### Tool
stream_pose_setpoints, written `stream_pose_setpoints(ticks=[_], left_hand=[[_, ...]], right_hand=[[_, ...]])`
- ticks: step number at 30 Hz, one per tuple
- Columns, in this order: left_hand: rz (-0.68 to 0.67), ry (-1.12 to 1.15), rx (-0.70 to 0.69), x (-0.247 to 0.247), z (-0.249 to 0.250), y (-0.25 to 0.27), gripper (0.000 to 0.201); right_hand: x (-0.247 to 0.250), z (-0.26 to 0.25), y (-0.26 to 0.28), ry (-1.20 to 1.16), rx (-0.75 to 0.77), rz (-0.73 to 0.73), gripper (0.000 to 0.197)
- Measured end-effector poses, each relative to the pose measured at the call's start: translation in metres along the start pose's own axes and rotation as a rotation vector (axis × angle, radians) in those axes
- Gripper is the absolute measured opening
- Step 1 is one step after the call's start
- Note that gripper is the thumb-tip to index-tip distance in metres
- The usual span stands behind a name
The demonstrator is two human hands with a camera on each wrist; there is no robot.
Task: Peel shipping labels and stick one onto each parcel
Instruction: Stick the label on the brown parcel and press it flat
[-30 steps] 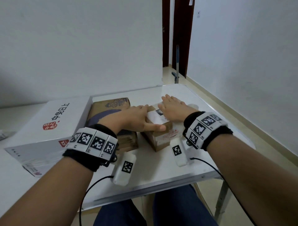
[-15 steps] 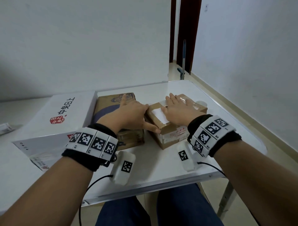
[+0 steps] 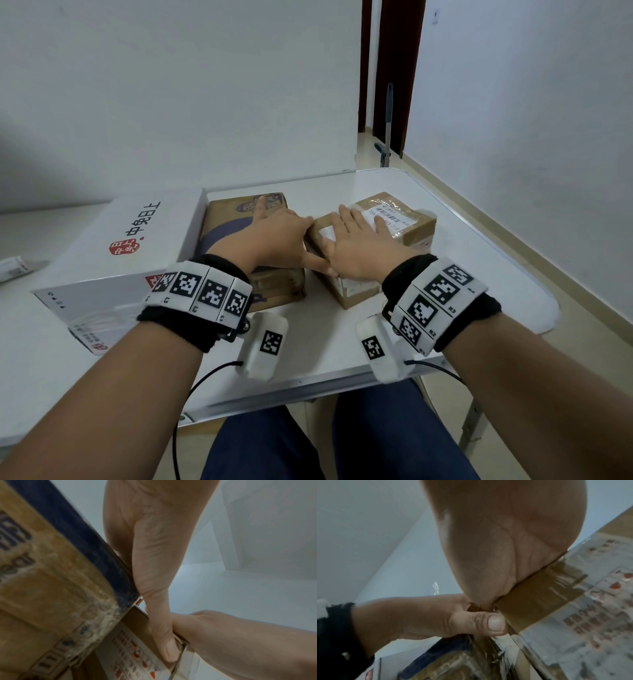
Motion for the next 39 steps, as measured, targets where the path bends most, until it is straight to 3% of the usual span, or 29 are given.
stream_pose_setpoints(ticks=[6, 13, 18, 29, 39], left_hand=[[0.041, 0.063, -0.017, 0.000, 0.005, 0.005, 0.101], [0.084, 0.103, -0.051, 0.005, 0.001, 0.005, 0.084], [0.098, 0.129, -0.066, 0.003, -0.001, 0.002, 0.081], [0.118, 0.160, -0.078, 0.001, -0.005, 0.002, 0.081], [0.117, 0.076, -0.061, 0.009, -0.002, 0.006, 0.074]], right_hand=[[0.008, 0.009, -0.002, -0.087, 0.066, -0.054, 0.063], [0.040, 0.052, -0.037, -0.096, -0.122, 0.108, 0.054], [0.032, 0.040, -0.042, -0.093, -0.146, 0.138, 0.060], [0.020, -0.011, -0.033, -0.023, -0.086, 0.057, 0.064], [0.012, 0.001, -0.026, -0.052, -0.062, 0.014, 0.061]])
Point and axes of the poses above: each hand's wrist, its own y-axis away from the middle knuckle, its own x-axis out of the back of the hand, z = x × y, the point moved 8 cm from there along -y, towards the middle knuckle, and after that the axes turned 14 degrees about -z, right-handed, at the moved point
